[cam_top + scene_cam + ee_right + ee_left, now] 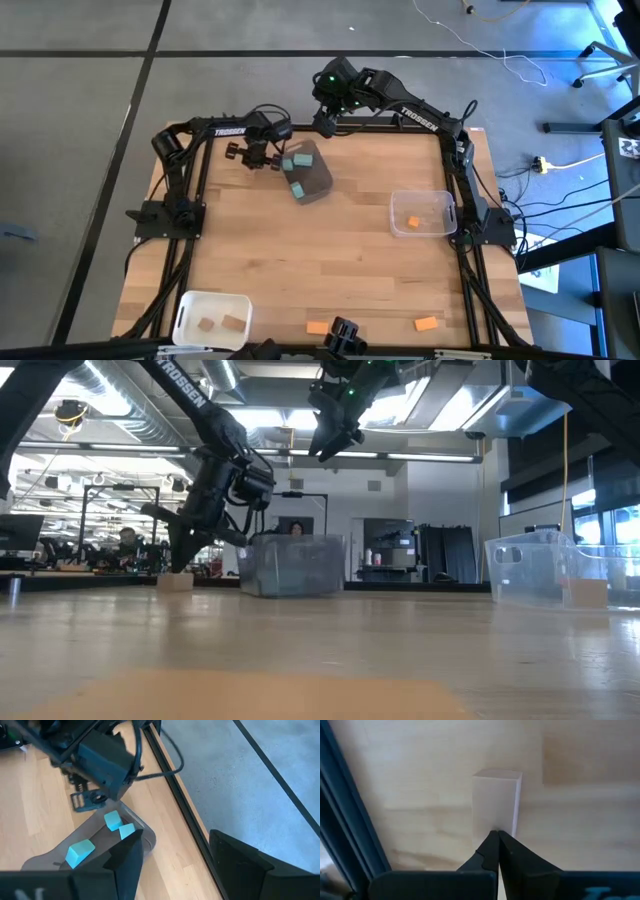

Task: Sort & place blocks by color
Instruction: Adjust the black bin

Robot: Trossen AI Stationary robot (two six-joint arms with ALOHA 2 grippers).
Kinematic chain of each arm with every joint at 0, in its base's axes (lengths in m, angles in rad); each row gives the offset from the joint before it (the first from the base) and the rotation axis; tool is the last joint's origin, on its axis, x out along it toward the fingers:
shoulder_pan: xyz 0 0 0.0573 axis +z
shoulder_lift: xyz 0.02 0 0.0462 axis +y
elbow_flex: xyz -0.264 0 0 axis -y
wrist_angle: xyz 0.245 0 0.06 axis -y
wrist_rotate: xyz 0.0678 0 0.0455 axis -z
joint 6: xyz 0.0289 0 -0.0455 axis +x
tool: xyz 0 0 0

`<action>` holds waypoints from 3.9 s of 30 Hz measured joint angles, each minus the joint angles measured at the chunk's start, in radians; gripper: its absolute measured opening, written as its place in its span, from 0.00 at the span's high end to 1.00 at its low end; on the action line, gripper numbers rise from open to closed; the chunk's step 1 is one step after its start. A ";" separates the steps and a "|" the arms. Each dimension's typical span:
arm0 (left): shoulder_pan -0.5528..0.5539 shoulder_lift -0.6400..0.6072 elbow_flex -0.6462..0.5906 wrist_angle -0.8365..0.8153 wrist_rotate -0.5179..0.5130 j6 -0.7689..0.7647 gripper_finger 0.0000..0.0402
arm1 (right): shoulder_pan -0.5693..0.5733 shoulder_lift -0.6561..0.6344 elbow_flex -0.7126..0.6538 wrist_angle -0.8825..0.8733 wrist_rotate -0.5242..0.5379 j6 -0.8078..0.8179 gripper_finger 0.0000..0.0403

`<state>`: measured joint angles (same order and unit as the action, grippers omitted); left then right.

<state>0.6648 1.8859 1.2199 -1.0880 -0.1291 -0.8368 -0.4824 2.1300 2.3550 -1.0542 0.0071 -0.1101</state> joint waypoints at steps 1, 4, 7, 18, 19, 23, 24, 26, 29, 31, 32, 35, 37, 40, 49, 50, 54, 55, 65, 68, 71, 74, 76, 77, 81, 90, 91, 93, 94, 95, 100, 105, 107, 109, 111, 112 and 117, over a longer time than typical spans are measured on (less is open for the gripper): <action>-0.008 0.001 0.004 -0.008 0.015 0.000 1.00 | 0.000 0.000 0.000 0.000 0.000 0.001 0.44; -0.032 0.003 0.014 -0.029 0.040 -0.001 1.00 | 0.000 0.000 0.000 0.000 0.000 0.000 0.44; -0.054 0.005 0.024 -0.039 0.083 -0.003 1.00 | 0.000 0.000 0.000 0.000 0.000 0.001 0.44; -0.191 0.006 0.025 -0.039 0.206 -0.070 1.00 | 0.000 0.000 0.000 0.000 0.000 0.001 0.44; -0.206 0.006 0.025 -0.039 0.210 -0.081 1.00 | 0.000 0.000 0.000 0.000 0.000 0.001 0.44; -0.260 0.006 0.026 -0.039 0.162 -0.119 1.00 | 0.000 0.000 0.000 0.000 0.000 0.001 0.44; -0.269 0.005 0.026 -0.040 0.150 -0.129 1.00 | 0.000 0.000 0.000 0.000 0.000 0.001 0.44; -0.284 -0.006 0.024 -0.040 0.132 -0.143 1.00 | 0.000 0.000 0.000 0.000 0.000 0.000 0.44; -0.302 -0.041 0.021 -0.036 0.123 -0.176 1.00 | 0.000 0.000 0.000 0.000 0.000 0.001 0.44; -0.306 -0.083 0.023 -0.039 0.116 -0.185 1.00 | 0.000 0.000 0.000 0.000 0.000 0.001 0.44; -0.308 -0.103 0.024 -0.042 0.106 -0.196 1.00 | 0.000 0.000 0.000 0.000 0.000 0.000 0.44; -0.309 -0.161 0.023 -0.041 0.065 -0.216 1.00 | 0.000 0.000 0.000 0.000 0.000 0.001 0.44; -0.306 -0.198 0.023 -0.038 0.039 -0.209 1.00 | 0.000 0.000 0.000 0.000 0.000 0.000 0.44; -0.298 -0.217 0.024 -0.011 0.049 -0.128 1.00 | 0.000 0.000 0.000 0.000 0.000 0.001 0.44; -0.314 -0.154 0.025 0.076 0.117 0.214 1.00 | 0.000 0.000 0.000 0.000 0.000 0.000 0.44; -0.313 -0.147 0.024 0.082 0.117 0.245 1.00 | 0.000 0.000 0.000 0.001 0.000 0.000 0.44; -0.314 -0.137 0.025 0.155 0.166 0.350 1.00 | 0.000 0.000 0.000 0.003 0.000 0.000 0.44; -0.314 -0.138 0.025 0.162 0.167 0.359 1.00 | 0.000 0.000 0.000 0.003 0.000 0.000 0.44; -0.311 -0.138 0.025 0.132 0.178 0.404 1.00 | 0.000 0.002 0.000 0.169 0.002 -0.520 0.44; -0.313 -0.138 0.025 0.135 0.192 0.422 1.00 | 0.000 0.003 0.000 0.234 -0.013 -0.524 0.44; -0.313 -0.138 0.025 0.136 0.221 0.429 1.00 | 0.001 0.004 0.000 0.302 -0.034 -0.520 0.44; -0.313 -0.138 0.025 0.137 0.222 0.428 1.00 | 0.007 0.004 0.000 0.341 -0.034 -0.523 0.44; -0.313 -0.138 0.025 0.137 0.222 0.428 1.00 | 0.010 0.004 0.000 0.340 -0.027 -0.507 0.44; -0.313 -0.138 0.025 0.137 0.222 0.428 1.00 | 0.010 0.002 0.000 0.328 -0.028 -0.497 0.44; -0.323 -0.133 0.025 0.153 0.223 0.429 1.00 | 0.018 -0.027 0.000 0.235 -0.028 -0.475 0.44; -0.356 -0.083 0.024 0.316 0.281 0.426 1.00 | 0.053 -0.202 0.000 0.132 -0.151 -0.414 0.44; -0.357 -0.077 0.025 0.359 0.289 0.424 1.00 | 0.058 -0.226 0.000 0.133 -0.159 -0.414 0.44; -0.352 -0.073 0.025 0.389 0.299 0.427 1.00 | 0.072 -0.264 0.001 0.142 -0.161 -0.414 0.44; -0.349 -0.073 0.025 0.405 0.297 0.428 1.00 | 0.076 -0.283 0.001 0.139 -0.161 -0.414 0.44; -0.345 -0.066 0.025 0.441 0.285 0.428 1.00 | 0.082 -0.297 0.001 0.137 -0.161 -0.414 0.44; -0.305 -0.035 0.025 0.538 0.222 0.431 1.00 | 0.106 -0.352 0.001 0.136 -0.159 -0.398 0.44; -0.261 -0.010 0.024 0.608 0.168 0.455 1.00 | 0.109 -0.370 0.000 0.096 -0.159 -0.390 0.44; -0.246 0.007 0.026 0.672 0.156 0.455 1.00 | 0.109 -0.370 0.000 0.079 -0.157 -0.388 0.44; -0.228 0.023 0.027 0.696 0.139 0.456 1.00 | 0.109 -0.370 0.000 0.069 -0.157 -0.388 0.44; -0.213 0.046 0.024 0.738 0.133 0.455 1.00 | 0.109 -0.370 0.000 0.061 -0.157 -0.388 0.44; -0.208 0.060 0.025 0.765 0.130 0.455 1.00 | 0.109 -0.370 0.000 0.057 -0.158 -0.388 0.44; -0.184 0.095 0.027 0.829 0.127 0.449 1.00 | 0.109 -0.370 0.000 0.051 -0.158 -0.388 0.44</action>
<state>0.4809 1.9808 1.2469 -0.2591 -0.0021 -0.3874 -0.3733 1.7596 2.3550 -1.0031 -0.1509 -0.4978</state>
